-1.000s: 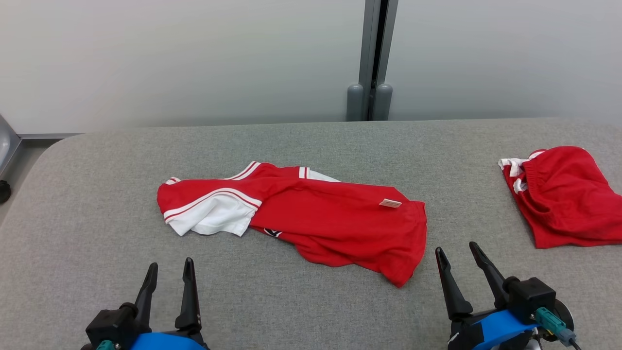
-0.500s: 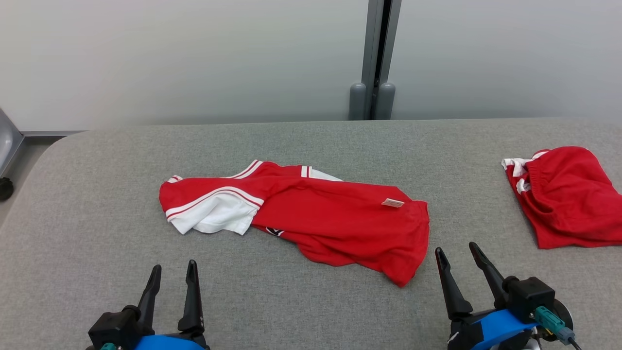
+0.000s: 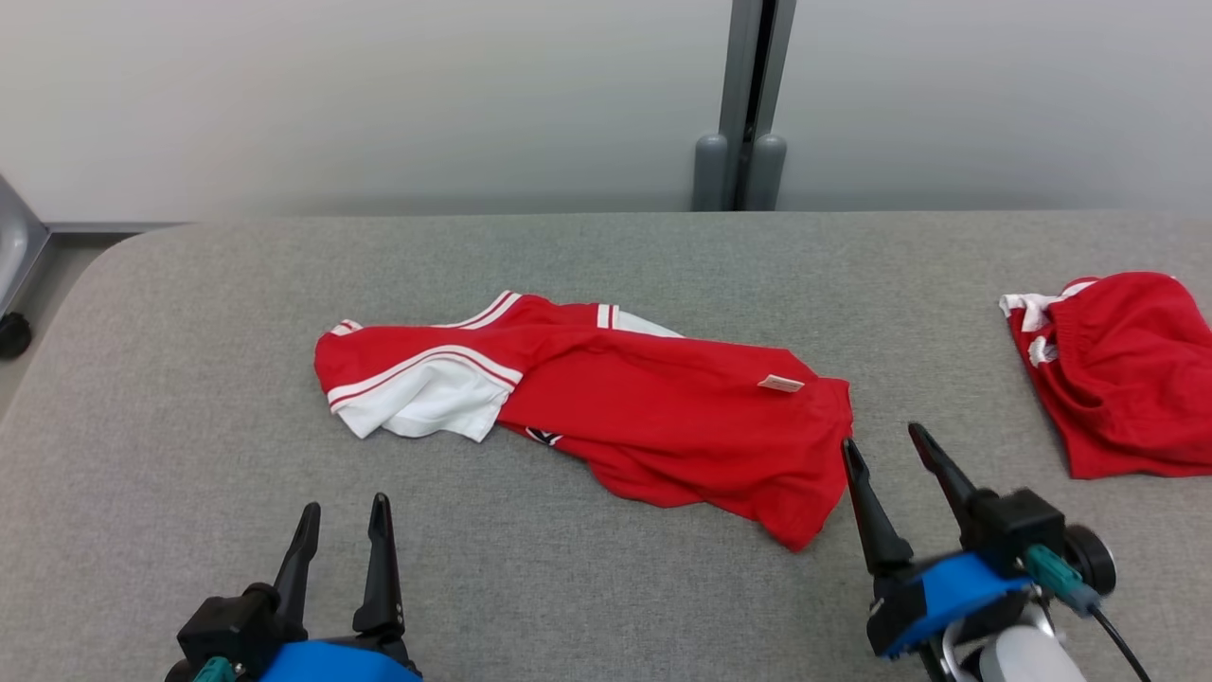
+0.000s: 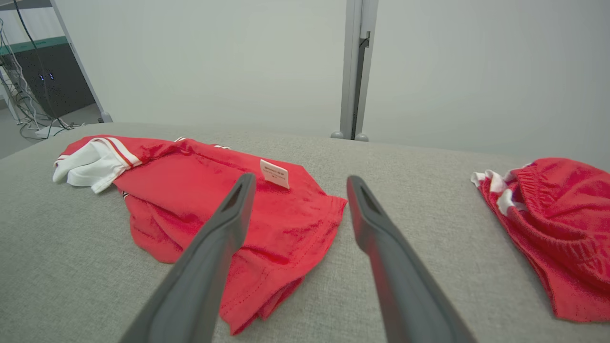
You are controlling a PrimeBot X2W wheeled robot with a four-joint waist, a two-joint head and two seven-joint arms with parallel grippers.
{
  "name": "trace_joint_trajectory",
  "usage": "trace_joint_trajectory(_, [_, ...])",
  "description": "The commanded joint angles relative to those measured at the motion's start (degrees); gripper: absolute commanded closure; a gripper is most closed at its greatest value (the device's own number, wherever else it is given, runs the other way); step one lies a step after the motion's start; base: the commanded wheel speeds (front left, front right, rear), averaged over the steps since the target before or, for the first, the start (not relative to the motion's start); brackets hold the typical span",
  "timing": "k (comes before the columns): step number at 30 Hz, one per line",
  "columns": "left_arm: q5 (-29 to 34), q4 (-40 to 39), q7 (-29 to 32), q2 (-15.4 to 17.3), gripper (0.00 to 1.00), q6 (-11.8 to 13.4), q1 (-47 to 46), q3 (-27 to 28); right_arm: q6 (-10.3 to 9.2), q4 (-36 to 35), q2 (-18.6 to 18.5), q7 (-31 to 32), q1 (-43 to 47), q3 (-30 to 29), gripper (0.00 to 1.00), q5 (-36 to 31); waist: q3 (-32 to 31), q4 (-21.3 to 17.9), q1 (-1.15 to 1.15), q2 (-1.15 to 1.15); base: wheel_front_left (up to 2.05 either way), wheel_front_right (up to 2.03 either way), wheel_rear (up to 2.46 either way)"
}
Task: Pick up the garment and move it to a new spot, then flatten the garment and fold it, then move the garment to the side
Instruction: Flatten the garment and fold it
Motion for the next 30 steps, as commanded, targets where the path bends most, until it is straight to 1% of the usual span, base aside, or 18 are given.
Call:
trace_joint_trajectory(1, [0.49,-0.22,-0.25,-0.03,0.00,-0.24,-1.30,0.06,0.01,0.85,-0.10,0.48,-2.40,-0.12,0.00,-1.95,0.93,0.72,0.00,0.00,0.00,0.00,0.00])
trace_joint_trajectory(4, [0.67,-0.18,-0.25,-0.39,0.00,-0.35,-2.15,0.09,0.01,3.25,-0.08,1.89,-6.25,-0.28,0.00,-5.58,2.27,1.83,0.00,0.00,0.00,0.00,0.00])
trace_joint_trajectory(7, [1.04,-0.06,-0.25,-0.90,0.00,-0.56,-2.76,0.21,0.01,7.48,-0.11,3.22,-10.33,-0.30,0.00,-9.39,3.76,3.17,0.00,0.00,0.00,0.00,0.00])
trace_joint_trajectory(13, [1.67,0.65,-0.25,-1.89,0.00,-1.16,-4.07,0.63,0.01,16.84,-0.09,2.44,-17.66,-2.79,0.00,-14.13,6.56,6.15,0.00,0.00,0.00,0.00,0.00])
trace_joint_trajectory(18, [2.30,1.04,-0.25,-2.61,0.00,-1.82,-4.55,1.42,0.01,22.74,-0.12,1.12,-21.67,-4.40,0.00,-16.32,8.13,7.61,0.00,0.00,0.00,0.00,0.00])
trace_joint_trajectory(19, [2.52,1.14,-0.25,-2.72,0.00,-1.95,-4.63,1.60,0.01,23.60,-0.11,0.81,-22.31,-4.61,0.08,-16.58,8.26,7.73,0.00,0.00,0.00,0.00,0.00])
trace_joint_trajectory(20, [2.64,1.19,-0.25,-2.90,0.00,-2.02,-4.72,1.70,0.01,24.38,-0.11,0.55,-22.79,-4.79,0.52,-16.79,8.38,7.80,0.00,0.00,0.00,0.00,0.00])
trace_joint_trajectory(22, [2.90,1.30,-0.25,-3.17,0.00,-2.19,-4.79,2.03,0.01,25.75,-0.12,0.12,-23.38,-5.16,0.89,-16.52,8.52,7.81,0.00,0.00,0.00,0.00,0.00])
trace_joint_trajectory(23, [3.03,1.33,-0.25,-3.25,0.00,-2.30,-4.75,2.28,0.01,26.18,-0.12,-0.13,-23.51,-5.29,1.00,-16.19,8.51,7.74,0.00,0.00,0.00,0.00,0.00])
trace_joint_trajectory(26, [3.50,1.51,-0.25,-3.45,0.00,-2.39,-4.56,2.85,0.01,26.88,-0.11,-0.64,-24.10,-5.07,1.00,-14.87,8.33,7.24,0.00,0.00,0.00,0.00,0.00])
trace_joint_trajectory(30, [4.06,1.66,-0.25,-3.61,0.00,-2.80,-4.65,3.32,0.01,25.41,-0.12,-0.98,-24.99,-4.81,1.00,-14.09,8.00,6.10,0.00,0.00,0.00,0.00,0.00])
